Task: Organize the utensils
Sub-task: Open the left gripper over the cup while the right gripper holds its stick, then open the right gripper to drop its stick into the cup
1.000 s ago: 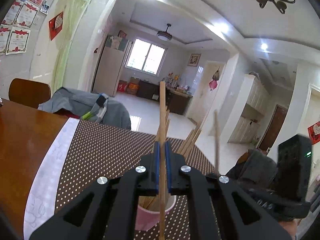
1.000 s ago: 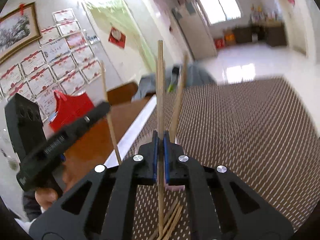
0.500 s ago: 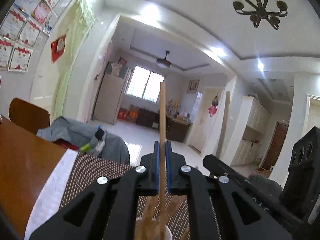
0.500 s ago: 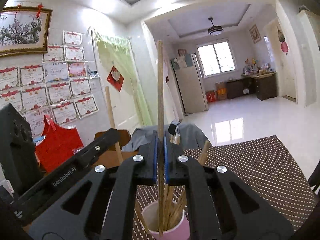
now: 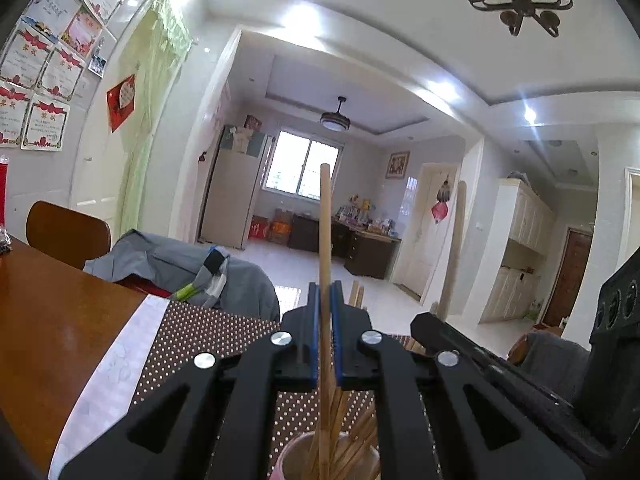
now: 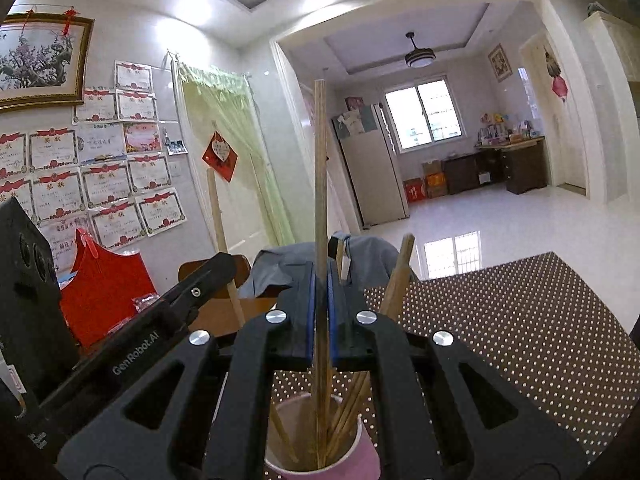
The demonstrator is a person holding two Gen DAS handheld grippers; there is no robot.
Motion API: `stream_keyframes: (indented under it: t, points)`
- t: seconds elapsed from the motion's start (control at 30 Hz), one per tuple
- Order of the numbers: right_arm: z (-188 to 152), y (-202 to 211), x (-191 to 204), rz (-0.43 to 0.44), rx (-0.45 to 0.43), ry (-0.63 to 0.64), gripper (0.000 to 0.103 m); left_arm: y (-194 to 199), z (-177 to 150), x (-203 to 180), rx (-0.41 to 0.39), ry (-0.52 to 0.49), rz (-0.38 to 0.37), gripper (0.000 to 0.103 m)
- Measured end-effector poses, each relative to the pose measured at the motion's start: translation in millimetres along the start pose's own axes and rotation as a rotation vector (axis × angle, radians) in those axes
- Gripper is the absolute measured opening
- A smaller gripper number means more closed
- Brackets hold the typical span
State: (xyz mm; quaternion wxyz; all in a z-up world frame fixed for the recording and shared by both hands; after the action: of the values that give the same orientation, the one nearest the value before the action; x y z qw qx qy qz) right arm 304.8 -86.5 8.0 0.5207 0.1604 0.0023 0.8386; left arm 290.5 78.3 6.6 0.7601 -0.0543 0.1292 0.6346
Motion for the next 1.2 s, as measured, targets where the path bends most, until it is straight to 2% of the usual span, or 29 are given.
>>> stream_keyframes:
  t: [0.1, 0.13, 0.2, 0.37, 0.47, 0.7, 1.2]
  points:
    - [-5, 2, -2, -0.006, 0.014, 0.0, 0.006, 0, -4, 0, 0.027, -0.011, 0.01, 0.009]
    - [-5, 2, -2, -0.008, 0.019, 0.001, 0.006, 0, -5, 1, 0.038, -0.004, 0.007, 0.021]
    - [-6, 4, -2, -0.011, 0.023, 0.006, 0.006, 2, -6, 3, 0.044, 0.005, 0.018, 0.032]
    - [-10, 10, -1, -0.023, 0.037, 0.012, 0.006, 9, -7, 5, 0.064, -0.009, 0.042, 0.032]
    - [-13, 11, -1, -0.033, 0.05, 0.018, 0.006, 15, -9, 6, 0.082, -0.021, 0.061, 0.036]
    - [-21, 13, 2, -0.057, 0.074, 0.033, 0.006, 21, -15, 11, 0.147, -0.044, 0.104, 0.037]
    - [-33, 12, 3, -0.104, 0.145, 0.054, 0.006, 30, -29, 13, 0.232, -0.058, 0.122, 0.038]
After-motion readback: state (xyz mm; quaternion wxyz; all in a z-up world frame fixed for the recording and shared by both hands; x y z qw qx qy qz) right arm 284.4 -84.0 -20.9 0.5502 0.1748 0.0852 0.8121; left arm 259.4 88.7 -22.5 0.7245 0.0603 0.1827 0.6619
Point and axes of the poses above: each gripper's, at about its wrist camera, not at the fingertips, and y roughly against the way its jaws point, x to its left, z to its top, the point moved 4 cm from there along -y, roughly the way its jaws point, and after that the axes turned 9 degrees about -z, right-handed, at the moved point
